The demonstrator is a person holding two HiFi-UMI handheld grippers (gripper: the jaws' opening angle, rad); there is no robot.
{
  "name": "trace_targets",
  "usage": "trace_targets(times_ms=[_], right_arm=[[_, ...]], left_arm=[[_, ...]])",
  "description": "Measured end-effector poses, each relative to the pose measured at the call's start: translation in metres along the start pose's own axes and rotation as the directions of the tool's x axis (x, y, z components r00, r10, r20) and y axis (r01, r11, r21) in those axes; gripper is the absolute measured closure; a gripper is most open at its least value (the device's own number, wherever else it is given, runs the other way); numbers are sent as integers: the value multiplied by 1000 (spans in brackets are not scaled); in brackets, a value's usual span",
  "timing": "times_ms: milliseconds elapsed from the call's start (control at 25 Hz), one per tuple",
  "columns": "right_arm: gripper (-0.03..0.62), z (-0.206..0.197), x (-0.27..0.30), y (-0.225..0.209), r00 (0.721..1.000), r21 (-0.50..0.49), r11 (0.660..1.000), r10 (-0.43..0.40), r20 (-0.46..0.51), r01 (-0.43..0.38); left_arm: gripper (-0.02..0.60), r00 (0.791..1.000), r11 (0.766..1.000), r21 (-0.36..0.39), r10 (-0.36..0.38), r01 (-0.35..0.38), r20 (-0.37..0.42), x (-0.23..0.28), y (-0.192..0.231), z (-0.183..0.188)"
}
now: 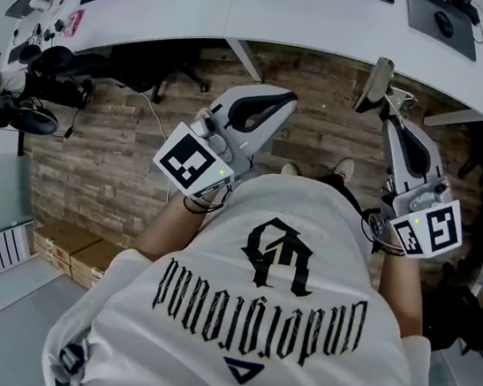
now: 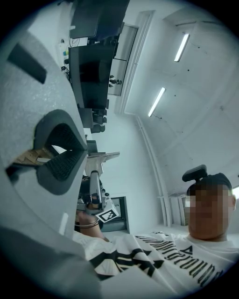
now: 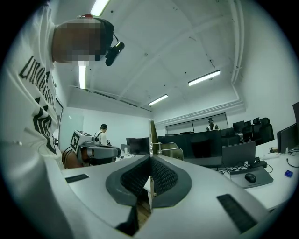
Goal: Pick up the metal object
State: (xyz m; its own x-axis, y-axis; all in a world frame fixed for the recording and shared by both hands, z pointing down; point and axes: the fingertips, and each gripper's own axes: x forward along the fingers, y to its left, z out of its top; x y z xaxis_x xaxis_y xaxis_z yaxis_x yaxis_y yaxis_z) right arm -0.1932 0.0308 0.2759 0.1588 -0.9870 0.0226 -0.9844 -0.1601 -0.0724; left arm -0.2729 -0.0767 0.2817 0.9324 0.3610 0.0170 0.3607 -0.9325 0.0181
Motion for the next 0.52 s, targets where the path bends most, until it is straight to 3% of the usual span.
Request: trace_targets(times_ms=[520], right_arm=[[579, 3, -4, -14, 1000, 1, 1000, 0, -4, 0]], left_arm=[[568, 1000, 1000, -15, -17, 17, -3, 20, -3, -1]])
